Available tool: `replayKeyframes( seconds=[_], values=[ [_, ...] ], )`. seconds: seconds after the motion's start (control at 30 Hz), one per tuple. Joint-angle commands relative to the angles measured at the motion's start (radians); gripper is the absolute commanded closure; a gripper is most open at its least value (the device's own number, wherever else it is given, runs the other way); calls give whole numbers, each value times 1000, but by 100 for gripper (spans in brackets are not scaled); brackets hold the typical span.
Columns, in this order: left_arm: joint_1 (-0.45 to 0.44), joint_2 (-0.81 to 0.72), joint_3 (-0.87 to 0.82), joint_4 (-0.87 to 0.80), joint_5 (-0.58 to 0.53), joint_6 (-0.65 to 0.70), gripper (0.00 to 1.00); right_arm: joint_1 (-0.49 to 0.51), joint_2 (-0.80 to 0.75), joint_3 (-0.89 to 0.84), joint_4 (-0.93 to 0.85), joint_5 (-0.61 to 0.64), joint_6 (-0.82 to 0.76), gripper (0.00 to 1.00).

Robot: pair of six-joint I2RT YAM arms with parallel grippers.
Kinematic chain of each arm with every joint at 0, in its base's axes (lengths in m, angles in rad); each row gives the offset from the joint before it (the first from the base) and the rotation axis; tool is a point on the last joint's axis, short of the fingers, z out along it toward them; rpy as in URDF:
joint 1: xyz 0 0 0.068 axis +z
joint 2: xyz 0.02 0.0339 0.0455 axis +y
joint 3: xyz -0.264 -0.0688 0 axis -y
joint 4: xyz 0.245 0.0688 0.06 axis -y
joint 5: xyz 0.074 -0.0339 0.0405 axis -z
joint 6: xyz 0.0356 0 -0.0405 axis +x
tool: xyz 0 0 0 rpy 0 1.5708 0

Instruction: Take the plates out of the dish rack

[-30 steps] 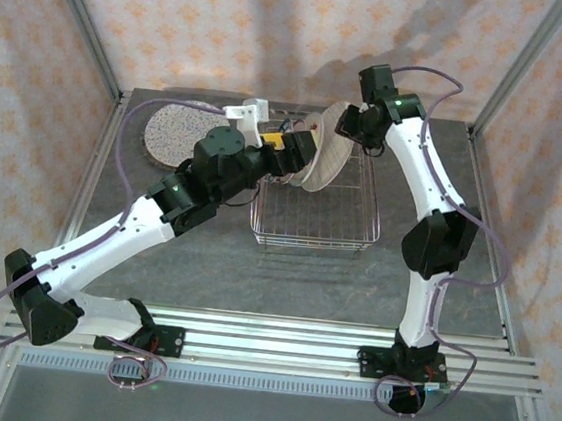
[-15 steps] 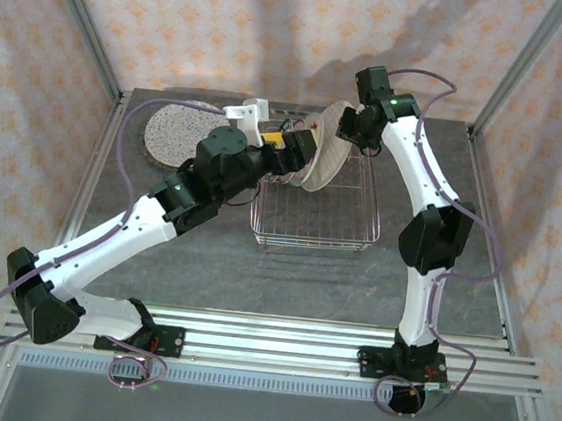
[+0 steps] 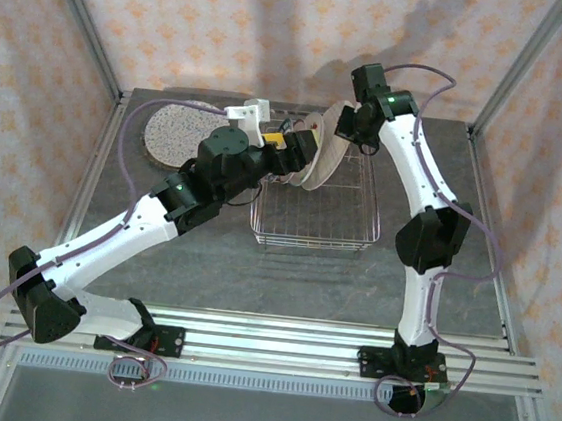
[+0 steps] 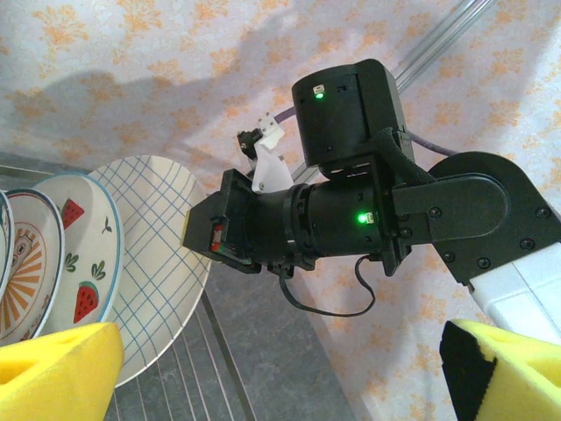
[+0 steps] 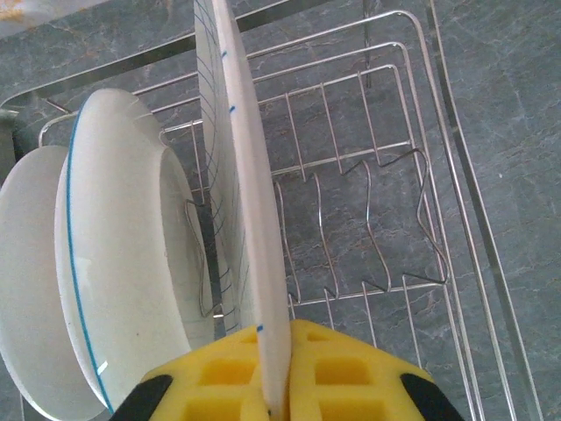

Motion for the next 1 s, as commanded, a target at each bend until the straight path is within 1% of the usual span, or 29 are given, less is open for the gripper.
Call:
replayKeyframes(
  seconds=[0.0, 0.17, 0.5, 0.67, 0.97],
  values=[
    [-7, -6, 0, 44, -2, -3, 7, 26, -3, 67, -13, 45, 20, 100],
    [-7, -7, -2, 51, -4, -21, 4, 45, -6, 109, -49, 103, 26, 100],
    [-7, -11, -8, 73, 4, -34, 4, 52, -58, 130, -56, 155, 33, 100],
    [-7, -9, -4, 73, 8, -35, 4, 51, -76, 166, -102, 199, 18, 100],
    [-7, 21, 6, 104, 30, -70, 4, 51, -146, 170, -153, 299, -28, 100]
  ],
)
